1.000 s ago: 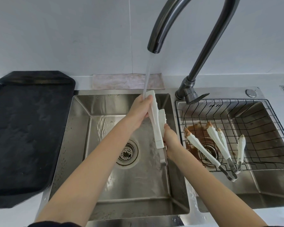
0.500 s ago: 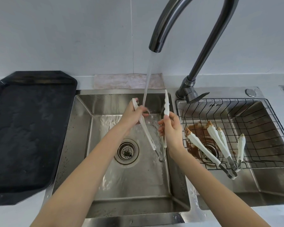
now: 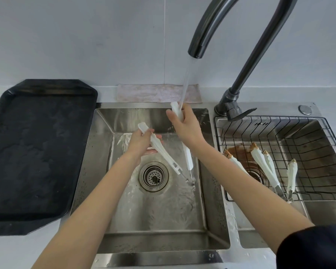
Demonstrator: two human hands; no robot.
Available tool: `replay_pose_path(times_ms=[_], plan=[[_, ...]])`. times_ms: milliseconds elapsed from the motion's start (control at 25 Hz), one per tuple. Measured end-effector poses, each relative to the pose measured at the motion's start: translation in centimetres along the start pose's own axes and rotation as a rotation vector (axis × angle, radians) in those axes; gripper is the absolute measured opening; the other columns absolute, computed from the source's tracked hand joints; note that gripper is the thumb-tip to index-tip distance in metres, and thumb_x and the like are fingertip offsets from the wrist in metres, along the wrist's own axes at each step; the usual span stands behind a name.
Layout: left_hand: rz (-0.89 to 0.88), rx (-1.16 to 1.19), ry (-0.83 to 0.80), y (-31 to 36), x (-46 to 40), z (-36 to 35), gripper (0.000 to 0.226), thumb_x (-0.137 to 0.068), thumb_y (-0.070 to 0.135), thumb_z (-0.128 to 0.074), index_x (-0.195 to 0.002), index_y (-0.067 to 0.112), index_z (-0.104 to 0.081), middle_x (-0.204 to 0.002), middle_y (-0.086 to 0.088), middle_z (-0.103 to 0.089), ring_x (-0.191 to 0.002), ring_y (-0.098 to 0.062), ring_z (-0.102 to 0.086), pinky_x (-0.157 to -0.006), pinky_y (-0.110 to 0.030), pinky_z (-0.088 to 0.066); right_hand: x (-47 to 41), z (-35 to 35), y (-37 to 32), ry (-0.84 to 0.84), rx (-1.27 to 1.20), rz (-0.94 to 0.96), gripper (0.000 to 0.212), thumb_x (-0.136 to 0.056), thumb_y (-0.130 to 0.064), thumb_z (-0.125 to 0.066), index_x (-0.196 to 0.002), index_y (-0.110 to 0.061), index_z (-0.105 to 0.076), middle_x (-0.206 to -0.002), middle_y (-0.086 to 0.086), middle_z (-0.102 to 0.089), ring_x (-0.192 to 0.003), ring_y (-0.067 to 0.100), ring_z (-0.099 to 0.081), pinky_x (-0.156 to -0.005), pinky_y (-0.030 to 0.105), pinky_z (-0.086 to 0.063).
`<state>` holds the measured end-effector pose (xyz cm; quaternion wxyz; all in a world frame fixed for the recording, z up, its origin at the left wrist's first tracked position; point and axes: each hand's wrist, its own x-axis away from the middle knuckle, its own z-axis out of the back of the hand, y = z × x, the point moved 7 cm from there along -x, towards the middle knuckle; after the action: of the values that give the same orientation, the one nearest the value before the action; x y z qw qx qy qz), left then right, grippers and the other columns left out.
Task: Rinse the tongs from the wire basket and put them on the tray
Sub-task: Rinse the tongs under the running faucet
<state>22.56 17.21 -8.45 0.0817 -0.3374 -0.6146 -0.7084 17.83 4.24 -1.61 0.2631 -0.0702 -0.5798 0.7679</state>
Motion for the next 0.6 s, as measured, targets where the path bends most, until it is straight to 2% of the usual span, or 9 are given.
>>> replay_pose_path(times_ms=[80,120,200,280,400,520,600], plan=[[0.019,0.016,-0.011,-0.2,-0.1,0.3,0.015,-0.097,0.018,-0.040,-0.106,0.008,-0.047,-0.083,-0.005,-0.067,-0.077,-0.021,-0.066,-0.055,-0.026,-0.058,-0.7,0.2,-0.7,0.018,-0.003,0.013,0.029,-0.091,-0.037,-0.051,-0.110,-0.015,-0.047,-0.075,-0.011,-0.049,-0.064,0.001,-0.047,-0.058,0.008,-0.041],[0.023,0.020,-0.028,-0.2,-0.1,0.2,0.015,-0.097,0.019,-0.043,-0.107,0.008,-0.047,-0.086,-0.005,-0.067,-0.076,-0.018,-0.067,-0.057,-0.026,-0.058,-0.9,0.3,-0.5,0.029,-0.050,-0.011,0.025,-0.091,-0.037,-0.051,-0.106,-0.017,-0.047,-0.073,-0.011,-0.048,-0.064,0.003,-0.048,-0.062,0.008,-0.043],[0.035,0.010,-0.093,-0.3,0.1,-0.6,0.022,-0.093,0.015,-0.051,-0.113,0.008,-0.047,-0.096,-0.006,-0.066,-0.077,-0.015,-0.067,-0.069,-0.031,-0.058,-1.2,0.5,0.7,0.059,-0.214,-0.108,0.020,-0.092,-0.036,-0.050,-0.100,-0.018,-0.047,-0.075,-0.008,-0.050,-0.070,0.009,-0.050,-0.075,0.025,-0.047],[0.060,0.006,-0.151,-0.7,0.6,-1.5,0.032,-0.088,0.007,-0.058,-0.117,0.007,-0.047,-0.106,-0.009,-0.064,-0.080,-0.018,-0.066,-0.082,-0.037,-0.055,-1.3,0.5,2.0,0.082,-0.313,-0.184,0.015,-0.092,-0.031,-0.049,-0.096,-0.017,-0.048,-0.077,-0.005,-0.049,-0.073,0.012,-0.048,-0.078,0.032,-0.044],[0.059,0.037,-0.152,-1.2,1.3,-1.8,0.033,-0.091,0.000,-0.050,-0.123,0.005,-0.044,-0.110,-0.012,-0.061,-0.084,-0.023,-0.065,-0.086,-0.038,-0.052,-0.8,0.7,3.2,0.069,-0.288,-0.208,0.024,-0.091,-0.025,-0.050,-0.111,-0.011,-0.046,-0.081,-0.003,-0.050,-0.073,0.011,-0.048,-0.080,0.032,-0.043],[0.053,0.058,-0.075,-1.5,1.3,-0.9,0.032,-0.092,0.000,-0.049,-0.123,0.007,-0.044,-0.109,-0.012,-0.060,-0.089,-0.025,-0.064,-0.082,-0.032,-0.053,0.6,0.8,4.9,-0.006,-0.117,-0.245,0.041,-0.094,-0.024,-0.049,-0.131,-0.012,-0.040,-0.101,0.001,-0.055,-0.089,0.013,-0.055,-0.090,0.034,-0.046],[0.082,0.076,-0.059,-2.4,1.4,-0.7,0.032,-0.092,0.001,-0.050,-0.122,0.007,-0.045,-0.110,-0.013,-0.057,-0.092,-0.026,-0.063,-0.086,-0.037,-0.053,2.0,0.1,7.0,-0.101,0.003,-0.291,0.045,-0.094,-0.024,-0.047,-0.137,-0.011,-0.038,-0.109,0.001,-0.057,-0.100,0.018,-0.058,-0.097,0.035,-0.047]])
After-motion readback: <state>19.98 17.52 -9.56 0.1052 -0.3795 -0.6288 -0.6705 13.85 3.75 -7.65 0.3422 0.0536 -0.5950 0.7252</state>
